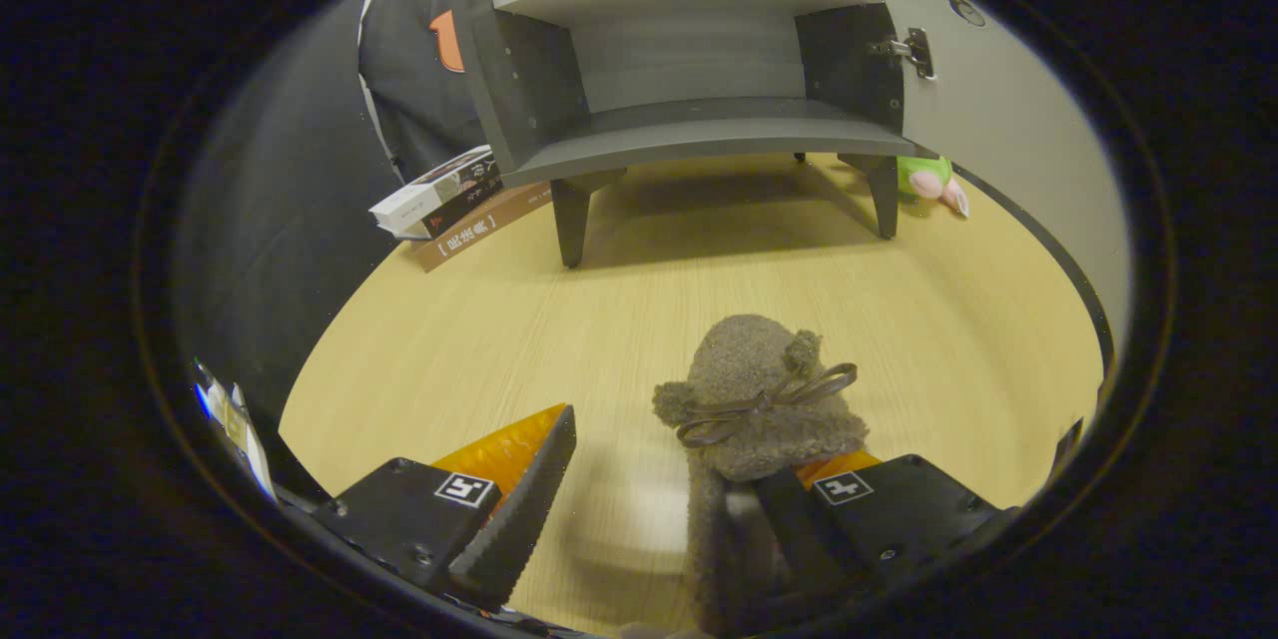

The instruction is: Open the shoe cabinet door, grab the shoes and put them into the shoe cabinet, then close the shoe cabinet door.

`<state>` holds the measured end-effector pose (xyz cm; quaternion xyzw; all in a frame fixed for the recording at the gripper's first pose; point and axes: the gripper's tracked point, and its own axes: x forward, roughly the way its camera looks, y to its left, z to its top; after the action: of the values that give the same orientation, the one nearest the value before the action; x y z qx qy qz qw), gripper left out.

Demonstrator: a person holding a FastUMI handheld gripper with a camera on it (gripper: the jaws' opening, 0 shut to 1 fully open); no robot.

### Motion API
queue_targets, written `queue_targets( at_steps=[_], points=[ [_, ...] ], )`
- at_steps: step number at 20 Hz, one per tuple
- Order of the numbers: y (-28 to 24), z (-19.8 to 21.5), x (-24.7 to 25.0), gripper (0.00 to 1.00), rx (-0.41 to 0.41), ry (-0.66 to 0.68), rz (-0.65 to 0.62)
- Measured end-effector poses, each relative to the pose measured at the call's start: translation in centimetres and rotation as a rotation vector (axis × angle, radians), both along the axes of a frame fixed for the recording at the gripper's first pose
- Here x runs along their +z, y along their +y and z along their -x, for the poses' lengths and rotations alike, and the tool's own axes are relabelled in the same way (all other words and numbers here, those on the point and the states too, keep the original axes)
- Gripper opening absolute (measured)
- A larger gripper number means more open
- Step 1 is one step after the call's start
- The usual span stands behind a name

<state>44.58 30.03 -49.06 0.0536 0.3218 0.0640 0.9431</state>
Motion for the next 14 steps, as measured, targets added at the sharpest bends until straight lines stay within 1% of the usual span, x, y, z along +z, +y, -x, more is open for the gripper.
queue_targets(
  at_steps=[3,9,11,12,14],
  points=[
    [0.3,-1.7,-0.7,1.00,-0.019,0.015,-0.006],
    [-0.5,-2.7,-1.4,0.63,-0.020,0.015,0.051],
    [-1.4,-2.8,-1.4,0.50,-0.040,0.020,0.058],
    [-2.3,-3.0,-1.3,0.44,-0.068,0.020,0.068],
    [-1.8,-2.9,-1.4,0.31,-0.060,0.030,0.039]
  ],
)
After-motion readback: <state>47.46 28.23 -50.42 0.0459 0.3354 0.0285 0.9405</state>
